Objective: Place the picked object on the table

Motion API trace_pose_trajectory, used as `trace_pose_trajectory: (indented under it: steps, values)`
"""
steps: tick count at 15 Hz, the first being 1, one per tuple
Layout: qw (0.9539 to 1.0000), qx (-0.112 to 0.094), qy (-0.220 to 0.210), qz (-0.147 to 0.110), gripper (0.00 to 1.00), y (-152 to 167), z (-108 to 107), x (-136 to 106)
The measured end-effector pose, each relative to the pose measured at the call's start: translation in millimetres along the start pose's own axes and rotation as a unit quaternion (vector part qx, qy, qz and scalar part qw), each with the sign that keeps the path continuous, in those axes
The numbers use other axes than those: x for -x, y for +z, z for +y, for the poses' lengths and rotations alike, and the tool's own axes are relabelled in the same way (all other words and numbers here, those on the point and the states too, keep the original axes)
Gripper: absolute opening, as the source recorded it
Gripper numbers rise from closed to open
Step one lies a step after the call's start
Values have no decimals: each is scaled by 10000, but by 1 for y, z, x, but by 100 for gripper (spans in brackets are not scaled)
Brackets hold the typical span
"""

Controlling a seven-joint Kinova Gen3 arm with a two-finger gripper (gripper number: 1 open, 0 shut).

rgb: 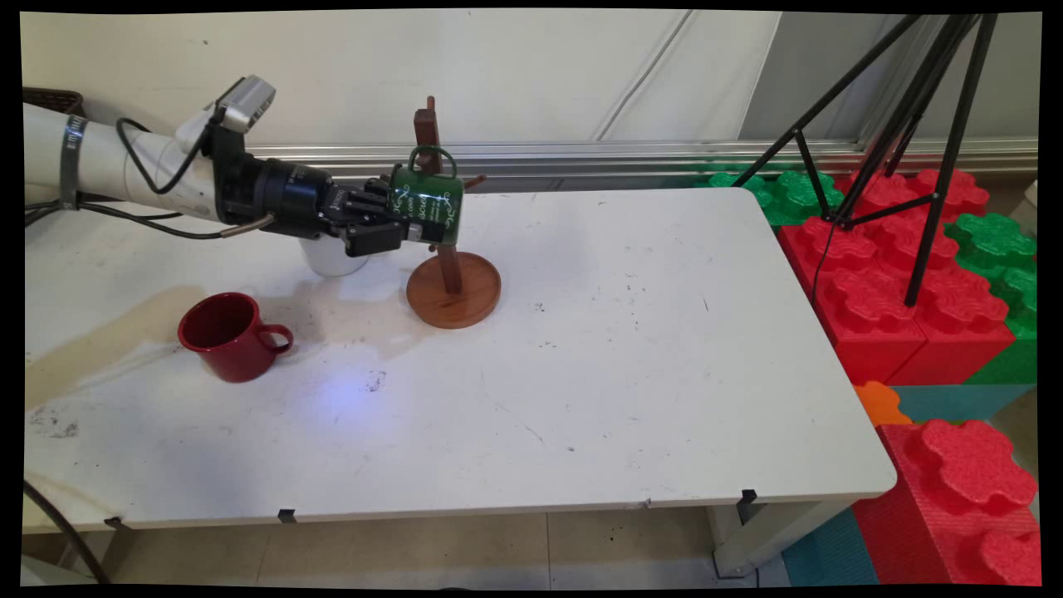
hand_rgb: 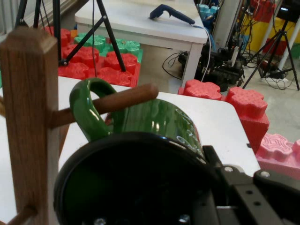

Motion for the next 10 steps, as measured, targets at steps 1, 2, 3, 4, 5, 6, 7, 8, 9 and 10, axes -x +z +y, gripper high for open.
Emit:
trace_pose_trajectory:
  steps: [1, 2, 3, 4, 5, 6, 7, 8, 9, 10]
  values:
    - [10000, 13, 6, 6, 0, -1, 2, -1]
    - [10000, 32, 13, 16, 0, -2, 4, -2]
    - [10000, 48, 19, 21, 0, -3, 6, -2]
    - [10000, 78, 30, 25, 0, -4, 8, -3]
    - [9999, 100, 39, 24, 0, -6, 11, -4]
    - [9999, 131, 52, 24, 0, -7, 14, -4]
    - [9998, 171, 68, 18, 0, -9, 18, -5]
    - [9997, 208, 87, 9, 0, -13, 22, -5]
    - [9996, 246, 104, -2, 0, -15, 25, -5]
    - [9996, 270, 119, -12, 0, -17, 28, -6]
